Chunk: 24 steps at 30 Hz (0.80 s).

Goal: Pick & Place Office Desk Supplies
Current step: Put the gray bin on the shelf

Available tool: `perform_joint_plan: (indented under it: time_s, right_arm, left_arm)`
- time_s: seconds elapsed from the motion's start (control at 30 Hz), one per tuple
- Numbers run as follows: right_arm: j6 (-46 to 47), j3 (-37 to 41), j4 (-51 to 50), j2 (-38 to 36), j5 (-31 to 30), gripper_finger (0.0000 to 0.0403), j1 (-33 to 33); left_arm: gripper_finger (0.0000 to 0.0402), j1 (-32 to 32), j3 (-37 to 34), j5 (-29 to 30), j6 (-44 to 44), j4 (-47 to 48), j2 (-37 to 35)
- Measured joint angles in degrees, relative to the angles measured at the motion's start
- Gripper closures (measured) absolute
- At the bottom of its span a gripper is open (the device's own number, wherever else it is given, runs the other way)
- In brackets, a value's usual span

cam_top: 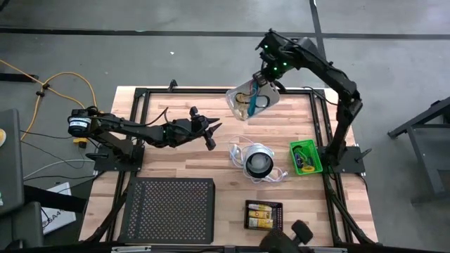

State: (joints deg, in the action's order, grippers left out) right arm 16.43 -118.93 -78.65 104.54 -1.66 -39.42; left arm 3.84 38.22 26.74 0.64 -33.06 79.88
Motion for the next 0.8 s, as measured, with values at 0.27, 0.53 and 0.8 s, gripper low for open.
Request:
perform_joint_plan:
  time_s: [0.27, 0.53, 0.8]
  right_arm:
    - [-1.72, 0.07, 2.65, 7.87, 0.27, 0.04, -0.37]
    - [-3.64, 0.07, 4.75, 12.67, 0.43, 0.04, -2.52]
    - [-4.64, 0.07, 9.57, 13.02, 4.16, 0.04, -2.57]
  left_arm:
    - [0.0313, -2.5, 0.0, 0.06, 12.37, -0.22, 0.0]
    - [0.0313, -3.62, 0.0, 2.48, 21.86, 0.79, -1.61]
    - [0.0313, -1.11, 1.39, 1.39, 20.11, 15.83, -11.39]
